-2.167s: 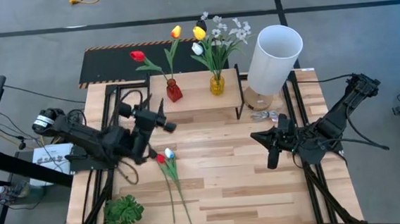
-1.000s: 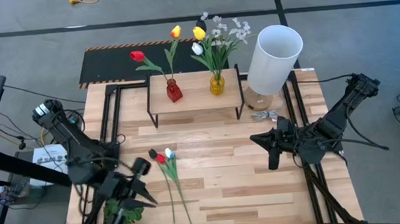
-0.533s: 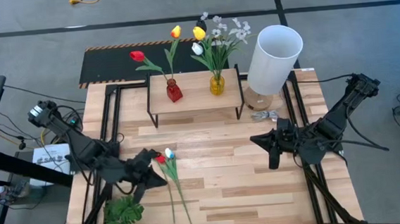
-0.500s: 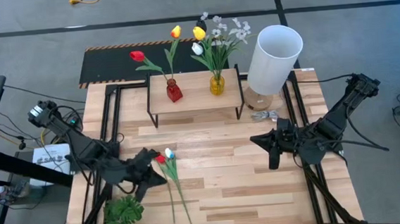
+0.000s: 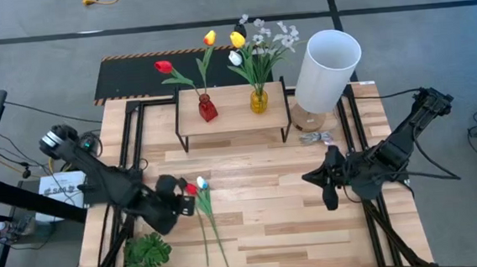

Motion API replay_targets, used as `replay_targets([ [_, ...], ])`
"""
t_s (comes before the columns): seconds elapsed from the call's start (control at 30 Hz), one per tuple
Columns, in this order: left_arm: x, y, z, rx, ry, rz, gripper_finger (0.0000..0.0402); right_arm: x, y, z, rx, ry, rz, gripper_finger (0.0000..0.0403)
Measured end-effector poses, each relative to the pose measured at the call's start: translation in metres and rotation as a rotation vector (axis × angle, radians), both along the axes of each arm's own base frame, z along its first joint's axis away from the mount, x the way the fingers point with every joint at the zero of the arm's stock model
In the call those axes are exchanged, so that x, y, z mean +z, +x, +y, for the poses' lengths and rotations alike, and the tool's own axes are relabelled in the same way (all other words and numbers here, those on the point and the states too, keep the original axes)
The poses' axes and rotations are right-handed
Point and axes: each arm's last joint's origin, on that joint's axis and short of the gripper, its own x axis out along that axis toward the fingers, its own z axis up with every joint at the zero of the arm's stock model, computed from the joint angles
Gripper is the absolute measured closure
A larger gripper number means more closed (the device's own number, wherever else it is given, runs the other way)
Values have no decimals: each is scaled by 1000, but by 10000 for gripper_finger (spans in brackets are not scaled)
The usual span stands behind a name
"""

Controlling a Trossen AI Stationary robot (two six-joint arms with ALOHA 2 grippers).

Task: Pick and place flowers into a vace then onto a shelf
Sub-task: Put the black tulip into the red flower vase

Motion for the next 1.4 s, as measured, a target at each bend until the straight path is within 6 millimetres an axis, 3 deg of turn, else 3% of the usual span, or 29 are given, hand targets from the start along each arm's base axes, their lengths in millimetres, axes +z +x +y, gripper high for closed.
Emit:
replay_targets([
  [0.17,-24,10,-11,142,-102,113,401,-3,-2,-2,3,-30,36,403],
  [0.43,-47,22,-21,287,-150,139,401,-6,-4,-3,17,-43,69,403],
  [0.93,-79,40,-17,360,-75,215,397,-7,-4,-3,12,-49,82,403],
  [1.13,-79,45,-11,302,-38,226,370,-7,-4,-3,12,-49,82,403],
  [1.4,-88,47,-12,308,-62,263,304,-7,-4,-3,11,-49,82,403],
])
